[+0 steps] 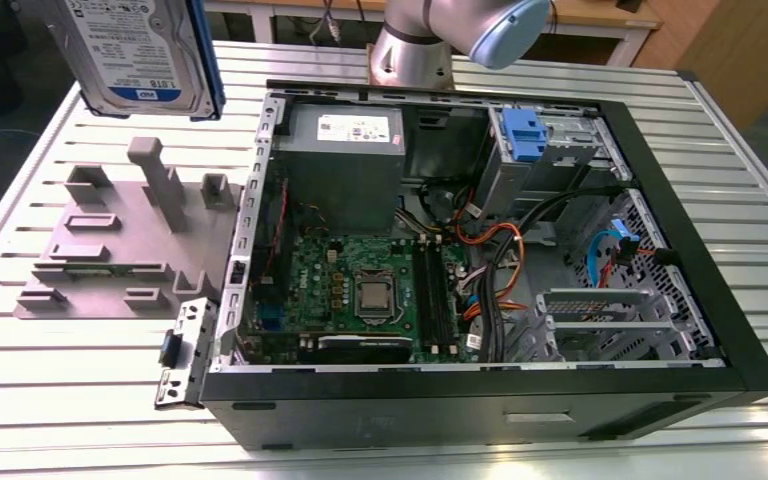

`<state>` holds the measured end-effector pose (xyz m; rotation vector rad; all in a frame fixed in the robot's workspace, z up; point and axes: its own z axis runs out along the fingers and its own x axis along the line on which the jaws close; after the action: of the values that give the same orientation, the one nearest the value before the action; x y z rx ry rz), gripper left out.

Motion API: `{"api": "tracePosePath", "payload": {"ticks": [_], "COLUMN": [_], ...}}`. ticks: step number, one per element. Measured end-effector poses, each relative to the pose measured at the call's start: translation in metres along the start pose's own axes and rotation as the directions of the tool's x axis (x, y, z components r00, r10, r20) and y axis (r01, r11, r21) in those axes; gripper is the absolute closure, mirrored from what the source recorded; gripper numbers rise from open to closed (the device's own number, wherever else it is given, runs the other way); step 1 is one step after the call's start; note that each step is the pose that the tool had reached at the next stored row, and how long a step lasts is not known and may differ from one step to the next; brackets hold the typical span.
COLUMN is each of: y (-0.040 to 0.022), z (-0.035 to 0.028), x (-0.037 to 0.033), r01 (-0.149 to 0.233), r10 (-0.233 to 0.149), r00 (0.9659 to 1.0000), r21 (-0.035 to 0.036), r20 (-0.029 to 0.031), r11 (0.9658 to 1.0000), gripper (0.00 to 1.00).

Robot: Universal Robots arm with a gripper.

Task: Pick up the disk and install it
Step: 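Pick up the disk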

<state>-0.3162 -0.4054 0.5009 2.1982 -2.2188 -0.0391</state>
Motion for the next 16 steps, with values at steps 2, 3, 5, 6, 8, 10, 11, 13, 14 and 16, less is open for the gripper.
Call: {"api": "tracePosePath", "payload": {"ticks": [2,3,5,6,8,10,11,13,14,16], "y": [0.0,-0.0002,-0.0003,-0.0004,-0.0006,-0.0008,-0.0011,-0.0019,-0.0028,-0.0046], "z": [0.0,0.0,-0.0001,-0.0001,-0.0001,-0.0001,-0.0001,-0.0001,-0.0001,-0.0002], "x": [0.0,0.0002,0.0015,0.0027,0.0056,0.0082,0.0093,0.0106,0.0109,0.0114], "r01": [0.0,0.0,0.0,0.0,0.0,0.0,0.0,0.0,0.0,0.0], "r10": [0.0,0.0,0.0,0.0,0.0,0.0,0.0,0.0,0.0,0.0], "r00": [1.0,1.0,1.0,1.0,1.0,1.0,1.0,1.0,1.0,1.0], "r21": [-0.0001,-0.0001,-0.0001,-0.0001,-0.0001,0.0,0.0,0.0,0.0001,0.0], "r20": [-0.0001,0.0,-0.0001,-0.0001,-0.0001,0.0,0.0,0.0,0.0001,0.0], "r11": [1.0,1.0,1.0,1.0,1.0,1.0,1.0,1.0,1.0,1.0], "gripper": [0.63,0.63,0.63,0.63,0.63,0.63,0.63,0.63,0.63,0.63]}}
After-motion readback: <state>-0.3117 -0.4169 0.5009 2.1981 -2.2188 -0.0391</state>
